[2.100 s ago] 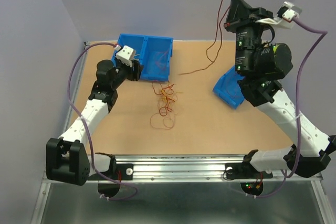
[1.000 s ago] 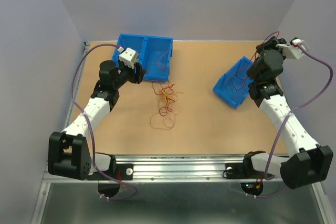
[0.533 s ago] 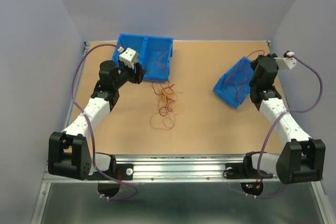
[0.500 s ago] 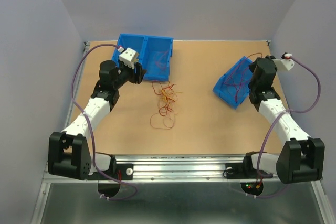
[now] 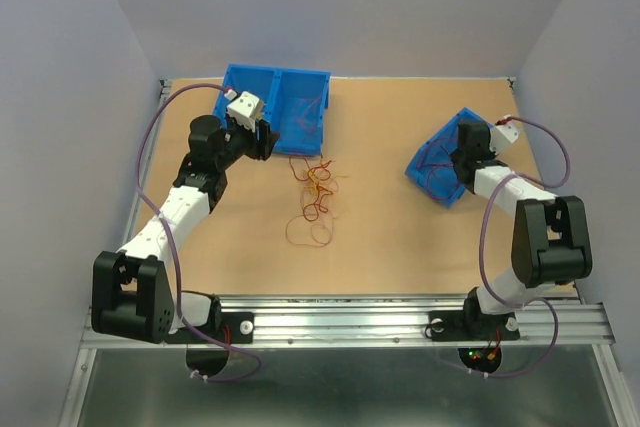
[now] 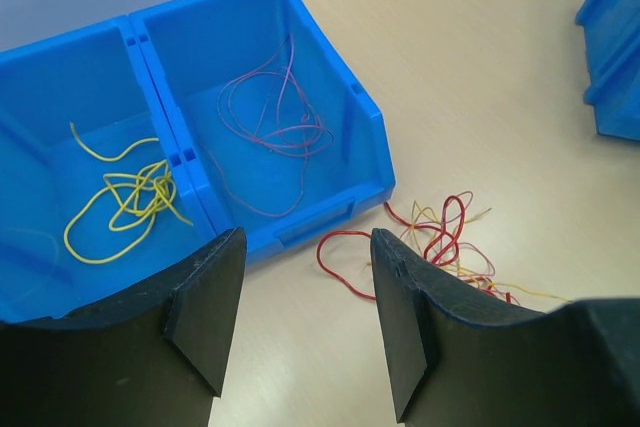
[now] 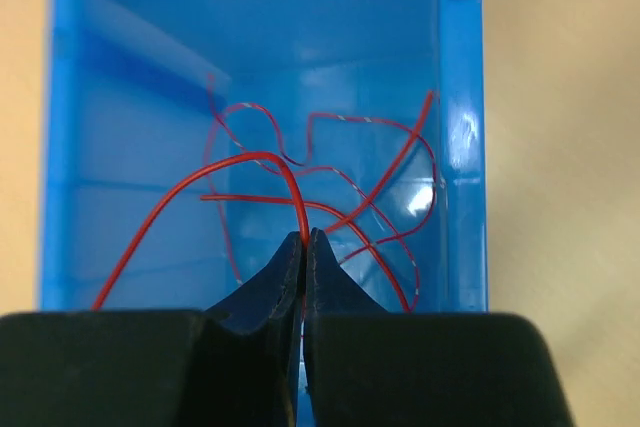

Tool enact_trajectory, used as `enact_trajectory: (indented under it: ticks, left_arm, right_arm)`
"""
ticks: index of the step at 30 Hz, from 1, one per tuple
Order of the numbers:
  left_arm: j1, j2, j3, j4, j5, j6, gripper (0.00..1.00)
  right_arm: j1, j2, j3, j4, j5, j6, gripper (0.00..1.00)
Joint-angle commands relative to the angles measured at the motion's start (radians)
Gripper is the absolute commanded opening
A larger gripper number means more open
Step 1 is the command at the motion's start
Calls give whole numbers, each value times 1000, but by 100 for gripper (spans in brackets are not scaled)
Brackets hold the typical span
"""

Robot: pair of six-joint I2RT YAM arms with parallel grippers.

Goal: Untangle the cables

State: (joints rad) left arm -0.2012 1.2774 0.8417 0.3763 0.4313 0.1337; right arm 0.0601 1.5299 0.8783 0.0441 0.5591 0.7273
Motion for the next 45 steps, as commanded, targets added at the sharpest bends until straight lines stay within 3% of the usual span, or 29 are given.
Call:
enact_trajectory:
  ticks: [1,10,18,22,25,28,35,39,44,45]
  left_arm:
    - [-1,-23,-6,42,14,9,63]
    - [-1,-24,-6,41,21,9,63]
    - [-1,-18,-3,36,26,12,63]
    - [-1,-15,0,33,26,14,63]
    - [-1,-10,2,33,24,12,63]
    - [-1,-3,5,30,23,14,63]
    - [-3,-18,-4,32,26,23,64]
    - [-13,-21,-9,33,35,33,64]
    - [-47,-9,5,-5,44,70,71]
    - [-53,-12,5,-8,40,75,74]
  right_arm:
    - [3,65,108,-104,28,50,1]
    - [6,206,267,-173,88,50,0]
    - [24,462,491,-343,211,83,1]
    - [24,486,504,-355,202,92,2]
    - [24,445,492,-359,193,75,11]
    - [33,323,449,-359,199,63,30]
    - [64,101,390,-359,176,4,43]
    - [90,-12,332,-357,139,-22,61]
    - [179,-160,164,-224,-185,-202,62]
    - [204,-183,119,-142,-235,-244,66]
